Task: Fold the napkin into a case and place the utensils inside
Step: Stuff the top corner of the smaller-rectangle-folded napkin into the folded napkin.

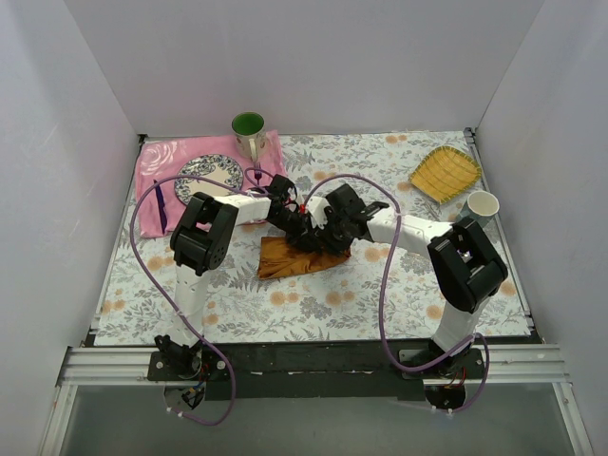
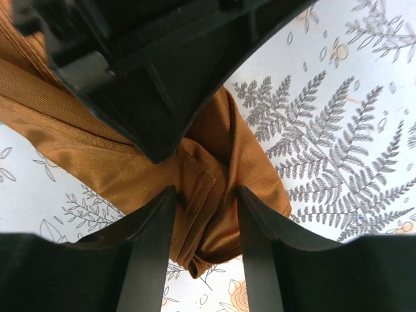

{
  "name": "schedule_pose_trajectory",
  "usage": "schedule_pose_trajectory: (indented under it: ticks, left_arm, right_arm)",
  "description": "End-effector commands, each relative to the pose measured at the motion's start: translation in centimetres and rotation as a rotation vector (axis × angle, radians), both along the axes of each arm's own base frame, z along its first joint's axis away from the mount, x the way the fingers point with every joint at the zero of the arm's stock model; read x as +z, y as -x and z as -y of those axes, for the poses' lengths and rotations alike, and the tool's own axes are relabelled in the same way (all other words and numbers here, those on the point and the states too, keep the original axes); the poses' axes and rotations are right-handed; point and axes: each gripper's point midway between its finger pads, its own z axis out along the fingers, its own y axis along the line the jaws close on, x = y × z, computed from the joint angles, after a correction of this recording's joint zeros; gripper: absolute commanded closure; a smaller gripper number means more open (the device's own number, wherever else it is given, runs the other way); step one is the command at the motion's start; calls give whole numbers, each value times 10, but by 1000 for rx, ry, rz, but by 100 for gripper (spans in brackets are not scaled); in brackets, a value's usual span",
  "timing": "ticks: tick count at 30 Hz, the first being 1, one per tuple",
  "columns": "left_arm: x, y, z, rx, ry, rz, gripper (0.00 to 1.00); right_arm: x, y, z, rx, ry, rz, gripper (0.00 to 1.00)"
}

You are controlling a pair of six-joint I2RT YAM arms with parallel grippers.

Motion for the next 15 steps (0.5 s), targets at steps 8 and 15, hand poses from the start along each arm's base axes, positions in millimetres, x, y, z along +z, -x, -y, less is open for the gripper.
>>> schedule_pose_trajectory:
  ticks: [8,15]
  left_arm:
    - [-12,-4,-7,17,-36,-3,100]
    - [-8,-4,-6,14,-19,-3,95]
  right_arm:
    - [-12,-13,7,-10,65,81,64]
    - [-14,-20,10,-33,89,99,91]
